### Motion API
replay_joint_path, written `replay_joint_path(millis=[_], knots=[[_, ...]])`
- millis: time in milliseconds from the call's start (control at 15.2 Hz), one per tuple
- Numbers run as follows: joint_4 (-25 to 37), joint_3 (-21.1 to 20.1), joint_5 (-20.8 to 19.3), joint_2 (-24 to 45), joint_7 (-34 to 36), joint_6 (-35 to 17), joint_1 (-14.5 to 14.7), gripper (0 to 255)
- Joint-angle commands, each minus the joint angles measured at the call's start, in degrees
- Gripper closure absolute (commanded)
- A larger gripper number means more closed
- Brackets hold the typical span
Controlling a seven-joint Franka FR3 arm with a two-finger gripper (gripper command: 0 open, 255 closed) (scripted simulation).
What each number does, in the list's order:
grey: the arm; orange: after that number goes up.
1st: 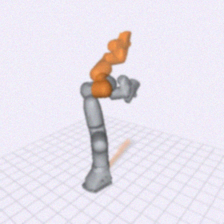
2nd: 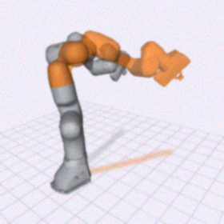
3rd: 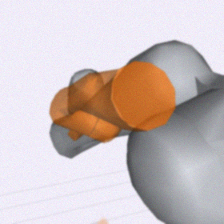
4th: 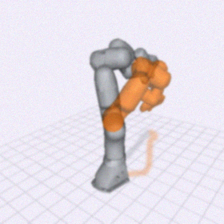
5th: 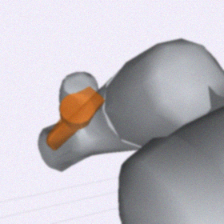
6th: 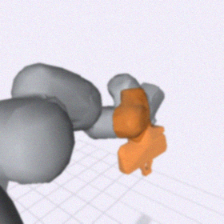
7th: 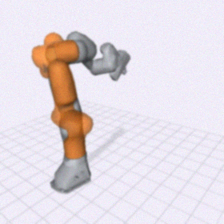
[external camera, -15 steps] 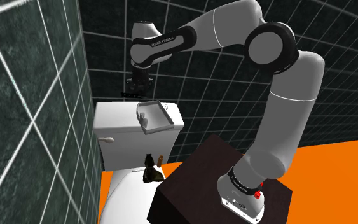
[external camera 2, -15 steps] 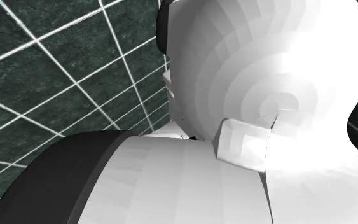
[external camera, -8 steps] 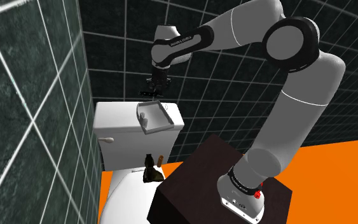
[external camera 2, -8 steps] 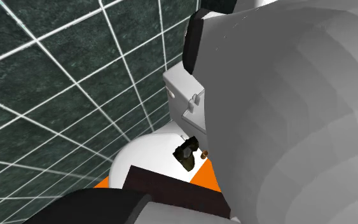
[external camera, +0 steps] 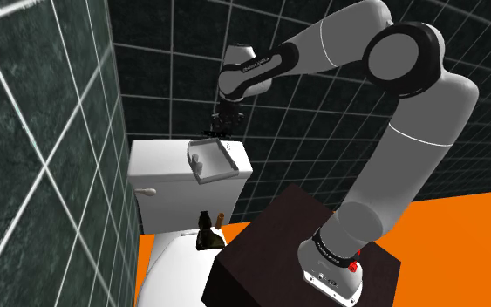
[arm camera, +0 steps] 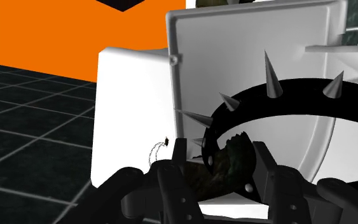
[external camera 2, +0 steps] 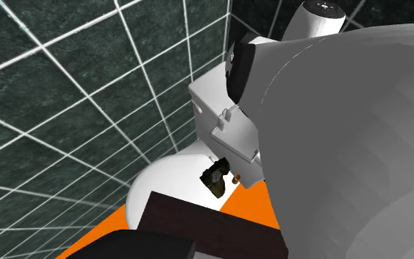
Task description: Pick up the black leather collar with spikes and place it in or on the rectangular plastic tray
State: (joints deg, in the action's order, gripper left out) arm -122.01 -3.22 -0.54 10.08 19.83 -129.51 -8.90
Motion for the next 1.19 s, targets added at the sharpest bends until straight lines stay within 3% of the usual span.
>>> replay_joint_path(millis=[0, 594, 1122], knots=[[-0.5, 0.0, -0.1, 0.9, 0.1, -1.4, 0.1, 255], [-1.9, 0.1, -0.5, 5.4, 0.4, -7.3, 0.2, 255], [-1.8, 0.1, -0.5, 5.4, 0.4, -7.2, 0.2, 255]])
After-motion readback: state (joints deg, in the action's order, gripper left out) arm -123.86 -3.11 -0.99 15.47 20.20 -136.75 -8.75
